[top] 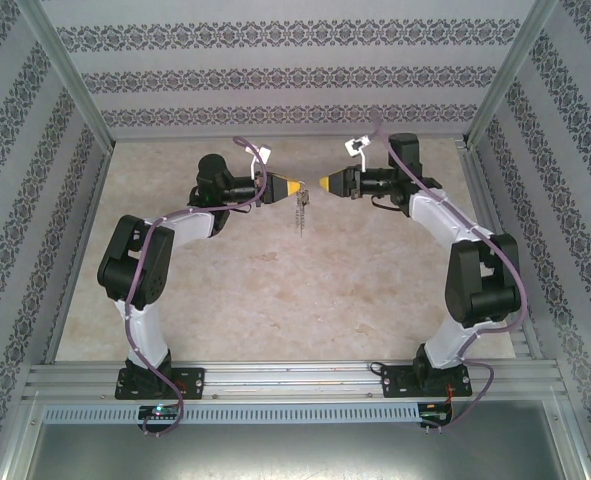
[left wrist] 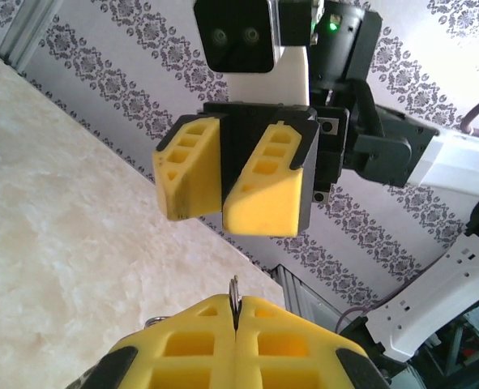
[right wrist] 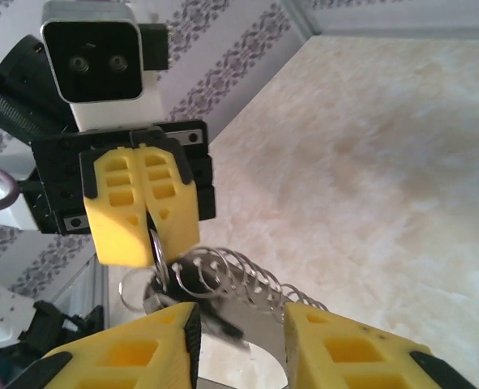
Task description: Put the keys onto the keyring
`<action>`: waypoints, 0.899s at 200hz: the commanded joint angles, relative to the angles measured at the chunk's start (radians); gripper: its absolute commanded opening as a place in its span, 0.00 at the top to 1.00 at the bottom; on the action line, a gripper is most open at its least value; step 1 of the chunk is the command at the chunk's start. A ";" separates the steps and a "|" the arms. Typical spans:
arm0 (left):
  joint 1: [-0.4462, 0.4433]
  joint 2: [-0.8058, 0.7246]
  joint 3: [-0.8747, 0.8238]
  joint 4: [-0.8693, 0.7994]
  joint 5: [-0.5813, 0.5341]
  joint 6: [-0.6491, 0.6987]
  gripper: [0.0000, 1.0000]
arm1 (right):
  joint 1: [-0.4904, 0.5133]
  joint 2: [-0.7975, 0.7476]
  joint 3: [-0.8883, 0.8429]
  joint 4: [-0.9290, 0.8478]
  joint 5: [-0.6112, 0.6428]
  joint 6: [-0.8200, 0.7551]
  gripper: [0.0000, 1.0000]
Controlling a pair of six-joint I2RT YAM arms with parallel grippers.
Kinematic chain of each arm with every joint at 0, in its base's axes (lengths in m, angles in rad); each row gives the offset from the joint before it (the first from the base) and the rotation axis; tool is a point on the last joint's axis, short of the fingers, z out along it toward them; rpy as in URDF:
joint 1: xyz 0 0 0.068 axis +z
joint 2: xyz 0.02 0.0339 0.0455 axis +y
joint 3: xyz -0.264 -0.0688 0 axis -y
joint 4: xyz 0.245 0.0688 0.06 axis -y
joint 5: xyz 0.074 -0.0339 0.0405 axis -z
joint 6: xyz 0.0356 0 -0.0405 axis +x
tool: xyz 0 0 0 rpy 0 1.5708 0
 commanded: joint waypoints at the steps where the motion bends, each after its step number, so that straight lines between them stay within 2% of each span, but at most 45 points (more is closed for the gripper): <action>1: -0.008 -0.055 -0.014 0.063 -0.025 0.005 1.00 | 0.008 -0.066 -0.081 0.239 0.035 0.121 0.63; 38: -0.008 -0.071 -0.014 0.052 -0.028 -0.001 1.00 | 0.034 -0.080 -0.172 0.358 0.023 0.156 0.54; 79: -0.009 -0.078 -0.014 0.057 -0.025 -0.016 1.00 | 0.073 -0.069 -0.200 0.402 0.008 0.138 0.52; 159: -0.010 -0.063 0.004 0.111 -0.010 -0.072 1.00 | 0.120 0.009 -0.170 0.505 -0.049 0.176 0.51; 180: -0.009 -0.058 0.009 0.124 -0.008 -0.086 1.00 | 0.122 0.017 -0.176 0.544 -0.061 0.196 0.55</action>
